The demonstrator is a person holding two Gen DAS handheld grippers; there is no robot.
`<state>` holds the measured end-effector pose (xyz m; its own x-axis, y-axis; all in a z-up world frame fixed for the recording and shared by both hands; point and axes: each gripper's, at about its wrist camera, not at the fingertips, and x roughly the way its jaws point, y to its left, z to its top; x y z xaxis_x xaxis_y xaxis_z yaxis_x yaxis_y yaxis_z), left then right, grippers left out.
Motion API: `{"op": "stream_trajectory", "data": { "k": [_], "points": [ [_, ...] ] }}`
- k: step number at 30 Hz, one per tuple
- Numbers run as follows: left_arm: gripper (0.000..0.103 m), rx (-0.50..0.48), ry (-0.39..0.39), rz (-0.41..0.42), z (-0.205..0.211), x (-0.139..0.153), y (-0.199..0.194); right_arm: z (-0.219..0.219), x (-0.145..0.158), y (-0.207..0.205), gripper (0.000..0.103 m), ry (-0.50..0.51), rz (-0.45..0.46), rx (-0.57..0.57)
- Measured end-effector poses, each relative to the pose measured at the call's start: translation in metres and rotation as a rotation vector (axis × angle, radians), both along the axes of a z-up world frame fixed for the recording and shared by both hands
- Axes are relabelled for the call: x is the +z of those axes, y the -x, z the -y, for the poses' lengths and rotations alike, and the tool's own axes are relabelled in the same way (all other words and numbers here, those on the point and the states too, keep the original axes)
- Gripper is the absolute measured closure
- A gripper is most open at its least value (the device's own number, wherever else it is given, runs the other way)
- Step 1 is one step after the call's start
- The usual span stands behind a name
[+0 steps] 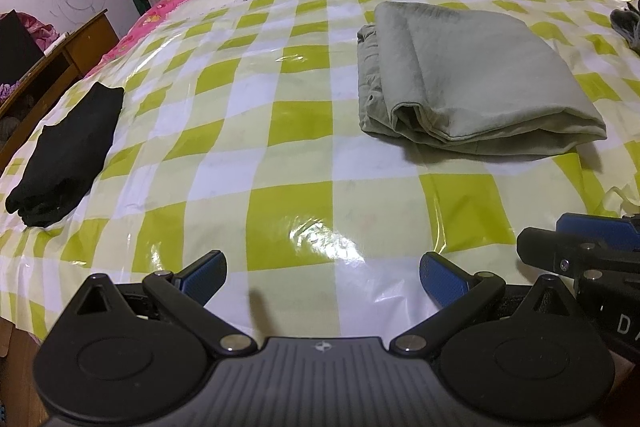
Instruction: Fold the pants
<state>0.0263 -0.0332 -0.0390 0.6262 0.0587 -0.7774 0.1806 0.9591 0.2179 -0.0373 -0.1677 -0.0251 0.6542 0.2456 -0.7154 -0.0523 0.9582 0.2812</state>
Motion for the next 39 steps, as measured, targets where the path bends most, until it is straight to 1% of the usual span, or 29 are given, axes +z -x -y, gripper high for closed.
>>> {"op": "stream_trajectory", "data": {
  "k": [24, 39],
  "points": [
    [0.000, 0.001, 0.004, 0.002, -0.0002, -0.0012, 0.0004, -0.0007, -0.0051, -0.0002, 0.072, 0.001, -0.007, 0.005],
    [0.000, 0.009, 0.022, -0.002, -0.0018, -0.0039, -0.0006, 0.0001, -0.0050, -0.0025, 0.072, 0.014, -0.011, 0.012]
  ]
}}
